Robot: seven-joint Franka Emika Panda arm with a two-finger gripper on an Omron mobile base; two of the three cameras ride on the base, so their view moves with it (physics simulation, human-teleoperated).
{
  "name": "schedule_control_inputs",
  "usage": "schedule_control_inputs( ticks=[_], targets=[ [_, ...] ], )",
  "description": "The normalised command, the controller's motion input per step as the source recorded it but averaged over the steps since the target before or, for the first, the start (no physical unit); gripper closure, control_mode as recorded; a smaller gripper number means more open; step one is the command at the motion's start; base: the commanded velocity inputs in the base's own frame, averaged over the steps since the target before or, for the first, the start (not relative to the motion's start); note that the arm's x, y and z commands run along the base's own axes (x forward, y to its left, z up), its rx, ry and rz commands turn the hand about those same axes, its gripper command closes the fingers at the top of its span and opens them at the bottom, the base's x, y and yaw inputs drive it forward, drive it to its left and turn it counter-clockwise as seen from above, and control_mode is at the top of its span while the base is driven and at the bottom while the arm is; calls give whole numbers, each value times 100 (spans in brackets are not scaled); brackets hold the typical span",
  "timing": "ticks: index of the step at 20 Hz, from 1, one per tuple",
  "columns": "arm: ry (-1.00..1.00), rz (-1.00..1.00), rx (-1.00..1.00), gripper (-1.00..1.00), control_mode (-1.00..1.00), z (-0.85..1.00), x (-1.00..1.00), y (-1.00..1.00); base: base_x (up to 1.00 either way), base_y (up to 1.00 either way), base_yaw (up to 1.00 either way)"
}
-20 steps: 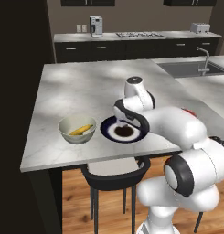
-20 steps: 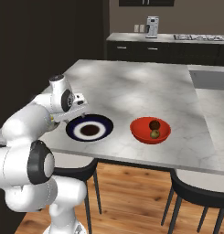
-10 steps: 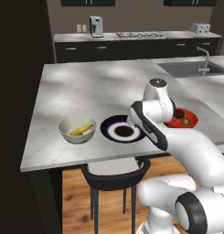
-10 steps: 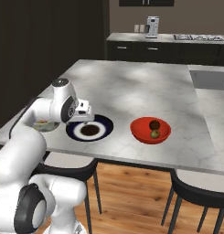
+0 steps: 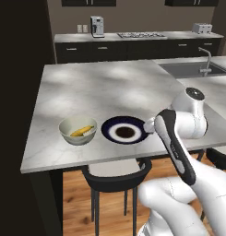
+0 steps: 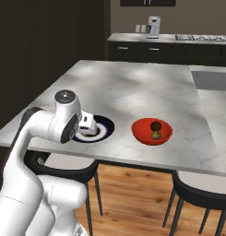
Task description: Take the fruits from the plate on the dining counter and place two fruits in each bowl.
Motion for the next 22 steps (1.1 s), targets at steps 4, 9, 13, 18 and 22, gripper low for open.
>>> schedule_control_inputs(
  ticks=[4,9,13,18,22],
  targets=[
    [18,-17,-2,-100,-100,-6,13,-13,0,0,0],
    [38,-3,6,-100,-100,-3,67,-36,0,0,0],
    [56,0,18,-100,-100,17,77,-33,0,0,0],
    [49,0,1,-100,-100,10,69,-1,0,0,0],
    [40,0,-1,-100,-100,0,60,1,0,0,0]
  ],
)
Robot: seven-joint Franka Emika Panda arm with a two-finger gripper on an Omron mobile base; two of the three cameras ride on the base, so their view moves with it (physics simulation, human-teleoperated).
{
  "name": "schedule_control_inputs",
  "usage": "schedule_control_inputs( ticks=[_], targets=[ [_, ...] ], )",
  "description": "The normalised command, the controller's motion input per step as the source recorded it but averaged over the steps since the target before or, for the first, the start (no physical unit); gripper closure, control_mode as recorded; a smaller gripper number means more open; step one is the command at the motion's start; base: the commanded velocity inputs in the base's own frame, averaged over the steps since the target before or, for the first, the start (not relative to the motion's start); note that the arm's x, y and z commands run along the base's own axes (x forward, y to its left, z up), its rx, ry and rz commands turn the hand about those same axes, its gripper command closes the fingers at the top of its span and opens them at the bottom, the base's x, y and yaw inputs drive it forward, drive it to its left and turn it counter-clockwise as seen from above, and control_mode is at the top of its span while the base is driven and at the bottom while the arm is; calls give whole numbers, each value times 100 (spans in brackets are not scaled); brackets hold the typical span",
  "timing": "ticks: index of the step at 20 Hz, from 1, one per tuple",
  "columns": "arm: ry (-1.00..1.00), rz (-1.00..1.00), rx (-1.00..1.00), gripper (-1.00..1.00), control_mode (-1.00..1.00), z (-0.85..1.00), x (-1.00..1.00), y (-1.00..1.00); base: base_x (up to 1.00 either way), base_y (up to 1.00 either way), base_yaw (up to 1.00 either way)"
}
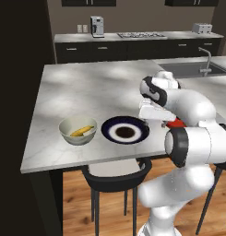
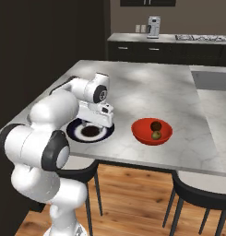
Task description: Take the fruits from the plate on the dining counter and place two fruits in each bowl.
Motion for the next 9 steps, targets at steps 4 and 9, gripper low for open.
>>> schedule_control_inputs(
  ticks=[4,9],
  targets=[
    [41,0,0,-100,-100,3,54,0,0,0,0],
    [31,0,0,-100,-100,2,31,0,0,0,0]
  ],
)
